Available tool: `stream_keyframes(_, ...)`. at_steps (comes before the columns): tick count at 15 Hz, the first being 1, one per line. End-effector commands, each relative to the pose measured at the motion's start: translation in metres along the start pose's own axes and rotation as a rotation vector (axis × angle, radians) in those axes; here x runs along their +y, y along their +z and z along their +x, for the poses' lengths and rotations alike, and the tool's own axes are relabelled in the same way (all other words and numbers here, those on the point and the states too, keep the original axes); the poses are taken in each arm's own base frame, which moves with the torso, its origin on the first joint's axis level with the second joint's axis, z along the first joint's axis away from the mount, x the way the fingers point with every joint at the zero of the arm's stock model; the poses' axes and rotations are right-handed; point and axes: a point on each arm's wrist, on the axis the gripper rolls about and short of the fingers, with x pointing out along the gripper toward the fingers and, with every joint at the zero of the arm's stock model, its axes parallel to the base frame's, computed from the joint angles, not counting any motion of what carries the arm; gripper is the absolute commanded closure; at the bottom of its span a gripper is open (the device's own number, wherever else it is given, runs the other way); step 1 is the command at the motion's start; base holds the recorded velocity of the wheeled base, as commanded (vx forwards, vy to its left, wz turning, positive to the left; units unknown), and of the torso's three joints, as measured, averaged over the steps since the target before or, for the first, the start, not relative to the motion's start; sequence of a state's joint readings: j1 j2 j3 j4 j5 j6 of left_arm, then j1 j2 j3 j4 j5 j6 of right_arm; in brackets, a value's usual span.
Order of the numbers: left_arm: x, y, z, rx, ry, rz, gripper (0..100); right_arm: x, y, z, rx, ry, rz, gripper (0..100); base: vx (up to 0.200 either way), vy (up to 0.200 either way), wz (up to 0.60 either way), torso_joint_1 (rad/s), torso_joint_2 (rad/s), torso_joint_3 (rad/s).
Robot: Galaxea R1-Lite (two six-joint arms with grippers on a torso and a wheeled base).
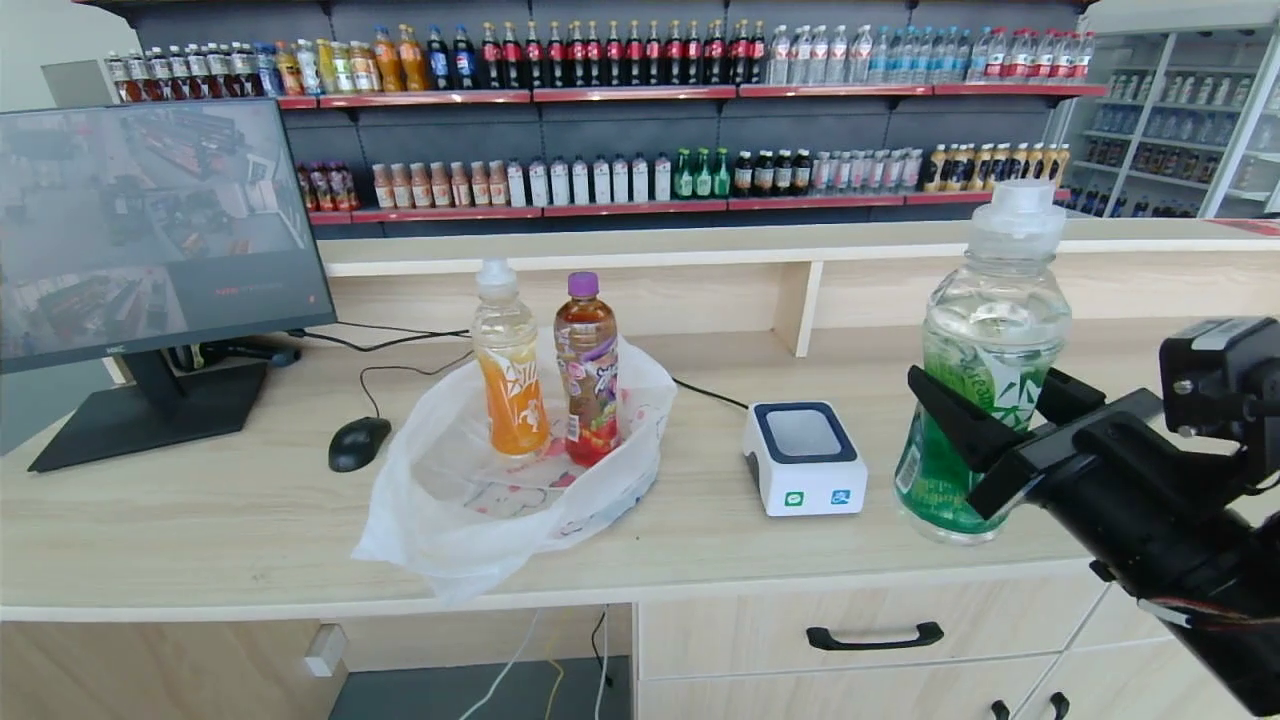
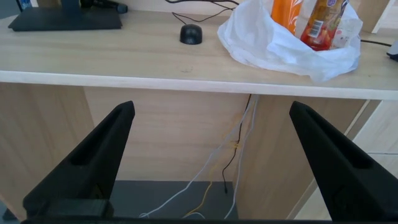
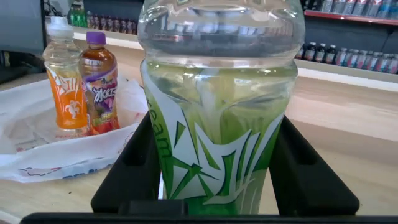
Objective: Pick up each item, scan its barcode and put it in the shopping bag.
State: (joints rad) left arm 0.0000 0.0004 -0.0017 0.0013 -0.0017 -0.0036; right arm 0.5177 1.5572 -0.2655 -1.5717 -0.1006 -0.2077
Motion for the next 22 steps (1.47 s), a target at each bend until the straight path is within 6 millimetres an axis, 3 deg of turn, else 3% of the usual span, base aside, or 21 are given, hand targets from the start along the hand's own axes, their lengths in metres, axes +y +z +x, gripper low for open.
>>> stream_keyframes(1, 0.000, 0.000, 0.000, 0.000, 0.000, -0.001, 0, -0.004, -0.009, 0.006, 0.010, 0.075, -0.083, 100, 0.000, 0.000, 0.00, 0.000, 0.00, 0.000)
stream_keyframes(4, 0.000, 0.000, 0.000, 0.000, 0.000, 0.001, 0, -0.026, -0.013, 0.011, -0.024, 0.141, -0.284, 100, 0.000, 0.000, 0.00, 0.000, 0.00, 0.000)
stream_keyframes(7, 0.000, 0.000, 0.000, 0.000, 0.000, 0.001, 0, -0.018, -0.018, 0.034, -0.108, 0.272, -0.479, 100, 0.000, 0.000, 0.00, 0.000, 0.00, 0.000)
stream_keyframes(8, 0.000, 0.000, 0.000, 0.000, 0.000, 0.001, 0, -0.016, -0.019, 0.056, -0.187, 0.328, -0.561, 100, 0.000, 0.000, 0.00, 0.000, 0.00, 0.000)
stream_keyframes(11, 0.000, 0.000, 0.000, 0.000, 0.000, -0.001, 0, -0.014, -0.033, 0.082, -0.246, 0.359, -0.733, 100, 0.000, 0.000, 0.00, 0.000, 0.00, 0.000)
stream_keyframes(16, 0.000, 0.000, 0.000, 0.000, 0.000, -0.001, 0, -0.008, -0.053, 0.094, -0.361, 0.502, -0.918, 100, 0.000, 0.000, 0.00, 0.000, 0.00, 0.000)
stream_keyframes(22, 0.000, 0.000, 0.000, 0.000, 0.000, -0.001, 0, -0.008, -0.062, 0.096, -0.448, 0.604, -0.967, 100, 0.000, 0.000, 0.00, 0.000, 0.00, 0.000)
